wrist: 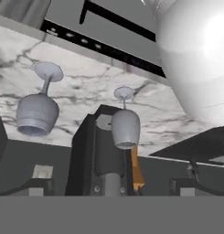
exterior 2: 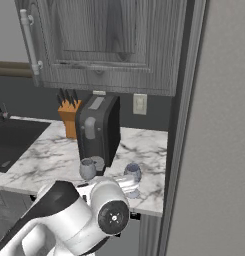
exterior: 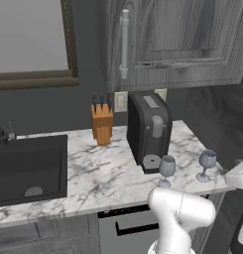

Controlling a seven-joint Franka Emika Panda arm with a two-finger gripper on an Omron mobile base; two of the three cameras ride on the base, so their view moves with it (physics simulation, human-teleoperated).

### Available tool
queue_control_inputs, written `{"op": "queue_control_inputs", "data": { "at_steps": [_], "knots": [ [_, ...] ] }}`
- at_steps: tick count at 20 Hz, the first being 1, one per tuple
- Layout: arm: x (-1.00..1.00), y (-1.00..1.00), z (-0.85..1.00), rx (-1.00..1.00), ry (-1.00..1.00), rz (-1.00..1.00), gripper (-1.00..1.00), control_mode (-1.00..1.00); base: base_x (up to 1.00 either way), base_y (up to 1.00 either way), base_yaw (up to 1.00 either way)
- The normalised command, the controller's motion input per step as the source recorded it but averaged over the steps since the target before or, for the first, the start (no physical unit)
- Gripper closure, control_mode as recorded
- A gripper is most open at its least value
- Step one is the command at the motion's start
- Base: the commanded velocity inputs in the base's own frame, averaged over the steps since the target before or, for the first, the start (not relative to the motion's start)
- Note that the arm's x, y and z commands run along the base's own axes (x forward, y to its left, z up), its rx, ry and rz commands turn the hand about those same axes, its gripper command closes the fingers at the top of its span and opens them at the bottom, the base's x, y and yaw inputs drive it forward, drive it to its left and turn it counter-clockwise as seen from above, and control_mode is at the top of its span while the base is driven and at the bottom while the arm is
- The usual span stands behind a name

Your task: Retrieve the wine glasses from the counter and place one next to each plate.

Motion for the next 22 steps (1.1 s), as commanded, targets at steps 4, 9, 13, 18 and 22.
{"op": "queue_control_inputs", "data": {
  "at_steps": [4, 9, 13, 18, 22],
  "knots": [
    [0.13, -0.01, -0.56, 0.15, 0.00, 0.00, -1.00, -1.00, 0.00, 0.00, 0.00],
    [0.15, -0.14, -0.36, 0.13, 0.00, 0.02, -1.00, -1.00, 0.00, 0.00, 0.00],
    [0.06, -0.42, -0.27, 0.14, -0.03, 0.00, -1.00, -1.00, 0.00, 0.00, 0.00],
    [0.18, -0.22, -0.30, 0.10, 0.00, 0.00, -1.00, -1.00, 0.00, 0.00, 0.00],
    [0.30, -0.05, -0.21, 0.04, 0.00, 0.00, -1.00, -1.00, 0.00, 0.00, 0.00]
  ]
}}
